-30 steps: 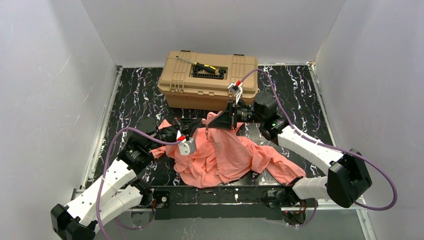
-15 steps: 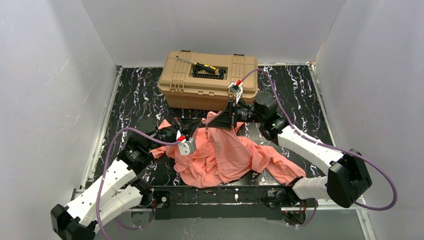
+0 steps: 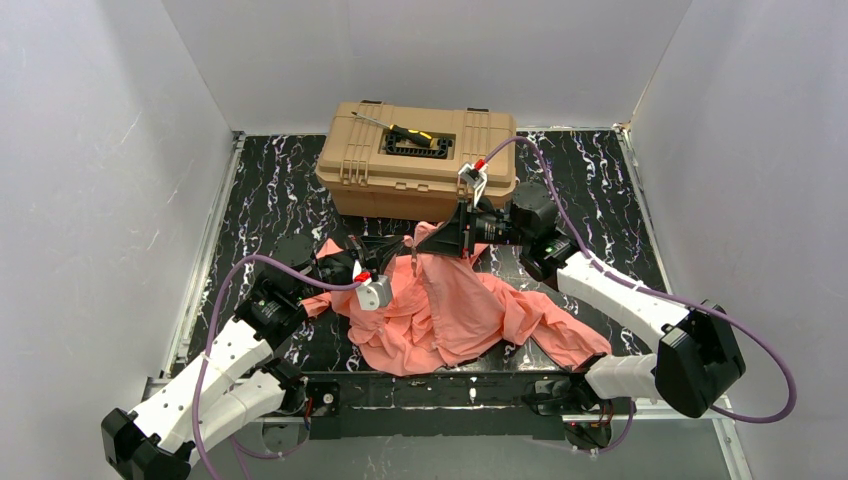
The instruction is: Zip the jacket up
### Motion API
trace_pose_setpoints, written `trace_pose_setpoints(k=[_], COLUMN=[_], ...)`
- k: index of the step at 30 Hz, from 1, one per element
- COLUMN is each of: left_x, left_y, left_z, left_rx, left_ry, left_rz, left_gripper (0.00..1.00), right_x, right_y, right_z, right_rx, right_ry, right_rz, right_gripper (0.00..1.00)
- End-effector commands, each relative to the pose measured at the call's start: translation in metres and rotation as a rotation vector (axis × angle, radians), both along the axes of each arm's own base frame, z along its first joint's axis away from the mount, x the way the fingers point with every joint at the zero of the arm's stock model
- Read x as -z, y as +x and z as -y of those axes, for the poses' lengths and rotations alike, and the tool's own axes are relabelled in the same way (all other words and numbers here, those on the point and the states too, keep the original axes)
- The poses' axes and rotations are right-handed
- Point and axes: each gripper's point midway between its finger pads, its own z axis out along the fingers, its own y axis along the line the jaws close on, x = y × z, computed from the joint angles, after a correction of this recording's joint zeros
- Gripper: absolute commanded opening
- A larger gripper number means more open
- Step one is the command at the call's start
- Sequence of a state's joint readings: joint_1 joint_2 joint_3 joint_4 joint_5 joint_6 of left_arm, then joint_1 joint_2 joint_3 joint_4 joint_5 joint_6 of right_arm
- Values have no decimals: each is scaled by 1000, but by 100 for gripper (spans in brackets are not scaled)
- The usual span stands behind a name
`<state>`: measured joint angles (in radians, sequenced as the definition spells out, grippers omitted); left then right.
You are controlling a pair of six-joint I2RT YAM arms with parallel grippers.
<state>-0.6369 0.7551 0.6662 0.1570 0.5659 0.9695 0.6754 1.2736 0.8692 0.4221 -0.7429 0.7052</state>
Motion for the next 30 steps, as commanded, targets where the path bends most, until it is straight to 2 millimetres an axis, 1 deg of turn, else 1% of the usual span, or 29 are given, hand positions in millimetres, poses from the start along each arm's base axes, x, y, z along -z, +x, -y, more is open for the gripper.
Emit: trace_pose_setpoints(k=[1,16,30], left_x=[-7,-5,1], left_y=[-6,-8,-13], left_z=[1,0,1], left_rx=[28,34,57], left_ry=[-15,-11,9], left_rz=[26,37,20], left_gripper=[0,0,0], right_x=[-32,-22,-28], right_y=[1,0,-3], right_z=[4,4,5], right_rx=[18,3,-19], right_ry=[73,32,16], right_rz=[84,78,118], right_gripper=[1,1,1])
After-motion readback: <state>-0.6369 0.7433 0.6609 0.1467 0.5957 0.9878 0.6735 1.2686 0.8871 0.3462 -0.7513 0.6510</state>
